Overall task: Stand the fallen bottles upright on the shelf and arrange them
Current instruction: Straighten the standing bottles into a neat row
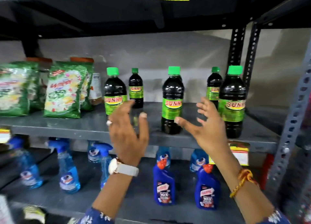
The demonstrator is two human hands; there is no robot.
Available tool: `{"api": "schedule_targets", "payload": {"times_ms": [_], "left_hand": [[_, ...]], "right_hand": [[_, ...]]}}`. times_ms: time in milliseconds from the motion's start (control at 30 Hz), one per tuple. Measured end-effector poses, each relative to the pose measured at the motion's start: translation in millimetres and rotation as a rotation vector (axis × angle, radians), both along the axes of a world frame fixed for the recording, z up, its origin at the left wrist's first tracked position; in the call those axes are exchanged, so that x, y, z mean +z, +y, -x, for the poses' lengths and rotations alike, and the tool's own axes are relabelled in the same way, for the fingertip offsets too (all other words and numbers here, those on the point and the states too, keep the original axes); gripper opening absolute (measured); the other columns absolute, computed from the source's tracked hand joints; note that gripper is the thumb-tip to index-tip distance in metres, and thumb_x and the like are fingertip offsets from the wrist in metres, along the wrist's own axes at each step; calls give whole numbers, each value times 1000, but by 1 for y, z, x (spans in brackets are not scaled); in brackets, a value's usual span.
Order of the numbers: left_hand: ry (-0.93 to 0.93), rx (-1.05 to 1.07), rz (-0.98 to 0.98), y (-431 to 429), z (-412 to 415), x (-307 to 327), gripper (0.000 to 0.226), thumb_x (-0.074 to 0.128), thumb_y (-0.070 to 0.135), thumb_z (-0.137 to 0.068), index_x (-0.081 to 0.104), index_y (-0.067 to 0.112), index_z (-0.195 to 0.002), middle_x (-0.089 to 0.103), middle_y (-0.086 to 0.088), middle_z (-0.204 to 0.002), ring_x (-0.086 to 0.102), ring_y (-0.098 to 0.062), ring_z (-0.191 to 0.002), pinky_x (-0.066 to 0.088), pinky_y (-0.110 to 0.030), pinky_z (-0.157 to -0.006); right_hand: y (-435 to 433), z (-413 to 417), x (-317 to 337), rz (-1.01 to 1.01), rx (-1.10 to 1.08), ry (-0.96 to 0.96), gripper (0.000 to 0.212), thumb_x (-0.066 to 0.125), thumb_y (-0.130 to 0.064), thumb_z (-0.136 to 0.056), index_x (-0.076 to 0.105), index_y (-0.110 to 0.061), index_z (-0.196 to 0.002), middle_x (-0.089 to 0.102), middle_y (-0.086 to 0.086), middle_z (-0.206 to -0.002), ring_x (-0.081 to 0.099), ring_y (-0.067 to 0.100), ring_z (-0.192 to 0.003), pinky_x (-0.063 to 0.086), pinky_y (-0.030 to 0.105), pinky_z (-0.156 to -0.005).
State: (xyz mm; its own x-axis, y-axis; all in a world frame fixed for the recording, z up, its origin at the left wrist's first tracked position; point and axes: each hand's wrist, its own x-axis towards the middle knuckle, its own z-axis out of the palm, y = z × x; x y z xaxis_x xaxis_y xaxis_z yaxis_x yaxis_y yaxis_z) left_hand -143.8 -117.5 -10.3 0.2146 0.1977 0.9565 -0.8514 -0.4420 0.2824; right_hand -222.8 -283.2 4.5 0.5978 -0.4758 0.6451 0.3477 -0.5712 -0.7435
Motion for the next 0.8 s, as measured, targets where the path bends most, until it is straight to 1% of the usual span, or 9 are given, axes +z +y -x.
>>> {"api": "schedule_targets", "payload": {"times_ms": [133,267,333,400,433,467,533,700,800], "left_hand": [[364,4,148,67,-40,2,66,63,45,-78,42,5,-125,51,-18,-123,46,-32,-114,36,-44,-100],[619,-169,-1,93,-71,-13,84,73,46,-70,34,7,-134,45,-12,-134,44,-26,-121,37,-41,-102],[654,-213,-107,94,-85,-15,92,74,49,-68,30,8,-137,42,-11,-140,40,-25,-126,35,-39,-103],[659,-254,-181,87,-94,-13,100,73,55,-65,25,8,-139,40,-13,-142,38,-27,-128,36,-41,-104],[660,-272,-208,83,-98,-11,103,73,58,-63,24,8,-139,39,-14,-143,39,-29,-128,37,-43,-103],[657,-280,-226,80,-100,-10,103,73,59,-62,25,8,-138,41,-15,-141,40,-30,-127,38,-45,-102],[651,-271,-232,73,-100,-10,101,74,60,-60,30,8,-134,48,-15,-134,47,-32,-119,44,-48,-95],[634,-209,-195,67,-98,-12,101,75,60,-59,30,6,-131,54,-16,-127,55,-35,-111,49,-49,-86],[568,-157,-191,67,-100,-16,88,76,56,-62,36,5,-122,61,-17,-117,60,-37,-100,49,-42,-75]], "right_hand": [[20,-31,-7,-17,-33,130,128,72,-66,-37,19,-18,-143,33,7,-149,33,18,-134,30,31,-106],[33,-46,-19,-82,-177,105,119,82,-49,-51,18,-11,-144,34,11,-149,32,22,-135,27,28,-100],[39,-51,-23,-98,-228,101,112,83,-47,-54,24,-10,-142,43,10,-141,42,23,-128,34,32,-101],[44,-52,-24,-69,-246,62,89,83,-44,-55,39,-14,-127,56,-6,-111,56,3,-98,42,15,-82],[47,-53,-24,-48,-258,40,75,83,-43,-55,43,-21,-115,54,-16,-96,52,-10,-82,38,3,-69],[48,-55,-24,-38,-267,19,68,83,-41,-56,42,-25,-108,49,-24,-88,49,-18,-73,37,-1,-59],[51,-55,-24,-46,-270,-1,62,83,-37,-58,39,-31,-101,44,-31,-85,45,-28,-70,34,-5,-56],[48,-56,-18,-67,-235,60,55,82,-33,-61,48,-26,-104,58,-17,-90,53,-10,-80,38,0,-58],[42,-57,-17,-45,-233,65,46,79,-23,-65,53,-23,-102,60,-14,-87,55,-4,-78,38,0,-58]]}}
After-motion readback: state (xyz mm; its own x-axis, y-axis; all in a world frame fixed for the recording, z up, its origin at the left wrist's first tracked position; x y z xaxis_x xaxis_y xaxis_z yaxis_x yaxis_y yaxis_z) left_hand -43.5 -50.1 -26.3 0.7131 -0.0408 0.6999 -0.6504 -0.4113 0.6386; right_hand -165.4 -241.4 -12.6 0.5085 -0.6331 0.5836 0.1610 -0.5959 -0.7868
